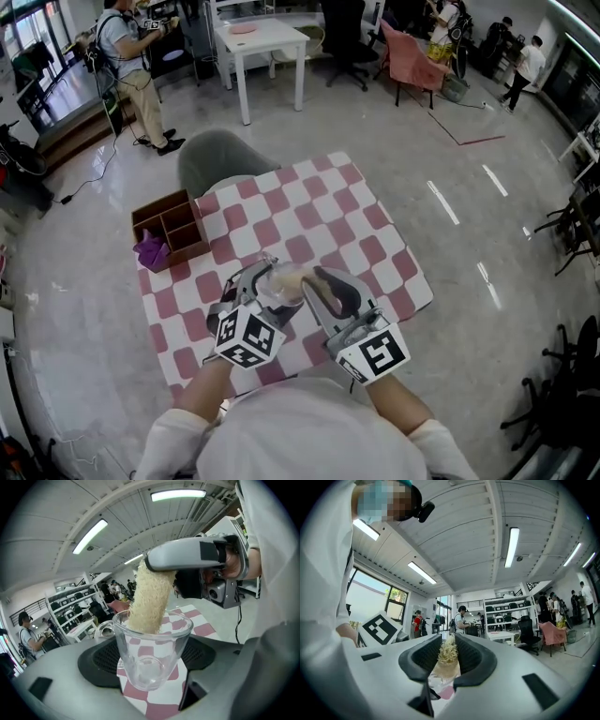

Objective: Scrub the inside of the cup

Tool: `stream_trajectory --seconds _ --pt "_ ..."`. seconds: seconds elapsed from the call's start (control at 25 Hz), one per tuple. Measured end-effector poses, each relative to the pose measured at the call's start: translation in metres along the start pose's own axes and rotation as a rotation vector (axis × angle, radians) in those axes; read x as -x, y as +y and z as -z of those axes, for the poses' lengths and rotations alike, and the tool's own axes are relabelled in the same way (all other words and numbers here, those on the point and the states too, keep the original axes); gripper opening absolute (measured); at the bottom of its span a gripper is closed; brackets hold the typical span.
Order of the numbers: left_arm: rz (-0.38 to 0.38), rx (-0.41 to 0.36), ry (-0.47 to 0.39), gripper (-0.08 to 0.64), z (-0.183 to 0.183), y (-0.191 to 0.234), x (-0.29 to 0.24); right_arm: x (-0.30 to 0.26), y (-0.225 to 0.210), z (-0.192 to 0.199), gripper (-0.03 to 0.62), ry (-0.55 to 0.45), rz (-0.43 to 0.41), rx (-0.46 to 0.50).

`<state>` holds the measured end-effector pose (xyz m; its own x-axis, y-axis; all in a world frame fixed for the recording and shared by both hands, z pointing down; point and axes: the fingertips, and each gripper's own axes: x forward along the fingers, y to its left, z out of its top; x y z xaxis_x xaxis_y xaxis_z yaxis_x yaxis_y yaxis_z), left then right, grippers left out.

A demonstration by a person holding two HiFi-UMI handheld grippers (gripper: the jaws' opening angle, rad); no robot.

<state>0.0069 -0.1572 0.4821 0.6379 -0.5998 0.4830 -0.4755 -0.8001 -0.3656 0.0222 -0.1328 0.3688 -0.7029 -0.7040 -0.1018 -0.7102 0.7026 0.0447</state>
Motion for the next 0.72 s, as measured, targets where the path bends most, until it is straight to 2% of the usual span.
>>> stream_trajectory --seconds 0.12,0.28,0.4,0.52,0.72 --pt "-0.011 -0.005 0.000 0.377 0.000 0.006 -0.001 0.000 0.006 0.012 0.100 0.056 -0.014 0.004" --pt "-0.014 -0.021 0.005 0.377 0.000 0.009 -0.003 -0.004 0.020 0.015 0.100 0.060 -0.069 -0.032" --pt "-0.002 -0.046 0.015 0.377 0.001 0.003 -0.004 -0.008 0.023 0.010 0.100 0.052 -0.078 -0.037" --pt "0.013 -0.049 0.012 0.377 0.002 -0.004 -0.005 -0.013 0.018 0.007 0.100 0.042 -0.064 -0.026" --pt "0.015 -0.054 0.008 0.377 0.003 -0.007 -0.004 -0.012 -0.006 0.008 0.100 0.044 0.008 -0.021"
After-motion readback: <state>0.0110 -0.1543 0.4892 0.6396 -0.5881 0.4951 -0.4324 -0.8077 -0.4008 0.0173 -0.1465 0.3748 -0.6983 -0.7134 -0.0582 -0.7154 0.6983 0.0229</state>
